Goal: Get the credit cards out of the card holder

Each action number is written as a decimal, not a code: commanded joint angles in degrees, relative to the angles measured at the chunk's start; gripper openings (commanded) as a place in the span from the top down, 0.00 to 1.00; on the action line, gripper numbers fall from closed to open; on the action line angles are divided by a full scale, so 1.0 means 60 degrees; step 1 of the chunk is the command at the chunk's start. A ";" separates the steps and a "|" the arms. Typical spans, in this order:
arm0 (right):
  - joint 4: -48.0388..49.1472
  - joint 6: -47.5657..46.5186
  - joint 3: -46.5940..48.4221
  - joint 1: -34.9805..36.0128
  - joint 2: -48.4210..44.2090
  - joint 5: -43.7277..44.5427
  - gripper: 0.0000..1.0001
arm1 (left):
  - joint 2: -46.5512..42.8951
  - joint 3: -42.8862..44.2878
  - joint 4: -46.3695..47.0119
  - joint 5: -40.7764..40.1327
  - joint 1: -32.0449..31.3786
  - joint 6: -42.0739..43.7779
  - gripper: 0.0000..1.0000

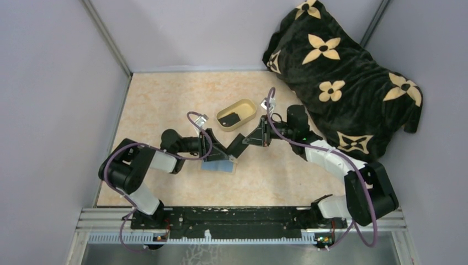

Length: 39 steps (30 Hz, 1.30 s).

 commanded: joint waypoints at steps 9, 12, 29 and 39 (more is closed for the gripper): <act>0.2948 0.1815 0.1635 -0.1372 0.2746 0.2119 1.00 | -0.0321 -0.1729 0.2678 -0.1151 0.0410 0.0909 0.41; 0.2882 0.2046 0.2492 -0.1374 0.3864 0.2492 1.00 | -0.0456 -0.2212 0.2638 -0.1363 0.0411 0.1167 0.41; 0.2464 0.2026 0.5557 -0.0873 0.7348 0.2560 1.00 | -0.1081 -0.2572 0.0574 -0.1739 0.0418 0.2581 0.41; 0.1893 0.1611 0.5754 -0.0595 0.7619 0.2668 1.00 | -0.1201 -0.2629 0.0314 -0.1773 0.0416 0.2828 0.42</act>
